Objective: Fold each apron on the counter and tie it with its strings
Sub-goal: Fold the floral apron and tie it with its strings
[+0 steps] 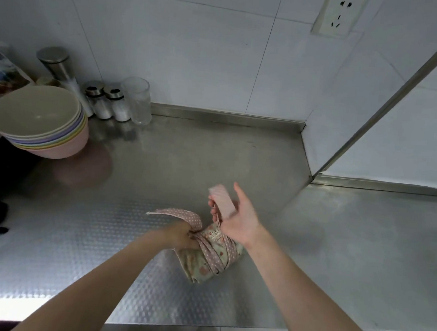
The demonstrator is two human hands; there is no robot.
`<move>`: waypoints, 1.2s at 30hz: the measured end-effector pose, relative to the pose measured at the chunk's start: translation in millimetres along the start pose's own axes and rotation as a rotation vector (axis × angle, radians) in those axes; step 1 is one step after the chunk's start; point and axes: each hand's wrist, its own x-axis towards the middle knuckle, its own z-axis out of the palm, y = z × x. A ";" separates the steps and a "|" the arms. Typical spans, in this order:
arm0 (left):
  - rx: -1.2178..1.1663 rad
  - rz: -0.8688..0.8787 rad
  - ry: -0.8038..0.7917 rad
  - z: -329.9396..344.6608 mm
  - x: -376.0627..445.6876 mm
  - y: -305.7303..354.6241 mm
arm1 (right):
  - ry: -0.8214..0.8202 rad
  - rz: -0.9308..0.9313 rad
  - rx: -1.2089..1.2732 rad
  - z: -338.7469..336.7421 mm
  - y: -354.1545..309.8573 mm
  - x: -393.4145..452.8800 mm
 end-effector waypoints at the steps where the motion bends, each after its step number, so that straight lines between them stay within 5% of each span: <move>1: 0.022 -0.029 -0.029 -3.6 2.7 -1.6 | 0.001 -0.008 -0.064 1.9 3.7 2.1; 5: -0.433 -0.036 -0.320 -20.5 2.6 -6.1 | 0.082 -0.135 -0.387 11.3 20.2 7.6; 7: -0.652 -0.059 -0.330 -21.8 3.2 -11.8 | 0.084 -0.209 -0.510 11.1 25.8 9.9; 11: -0.536 -0.111 0.150 -12.7 15.3 -9.2 | 0.059 -0.231 -0.692 10.4 30.5 9.7; 15: -0.282 -0.018 0.237 -10.5 17.7 4.9 | 0.043 -0.226 -1.047 18.5 28.2 9.2; 21: -0.160 0.173 0.230 -16.0 14.9 8.8 | 0.131 -0.190 -0.806 19.1 18.3 11.8; 24: -0.305 0.179 0.167 -16.2 15.9 7.4 | 0.187 -0.230 -0.549 20.8 12.9 16.6; 27: -0.611 0.060 0.092 -14.2 12.8 1.4 | 0.055 -0.201 -0.230 15.0 4.8 15.4; 29: -0.776 0.026 0.033 -11.6 11.7 -2.2 | -0.034 -0.160 -0.249 9.0 -3.0 9.7; 33: -1.073 0.008 -0.040 -12.6 13.4 -2.1 | -0.207 -0.077 -0.597 3.6 -27.8 -4.8; 36: -1.155 -0.103 -0.074 -17.2 13.1 8.3 | -0.190 -0.198 -1.326 4.6 -39.3 -4.4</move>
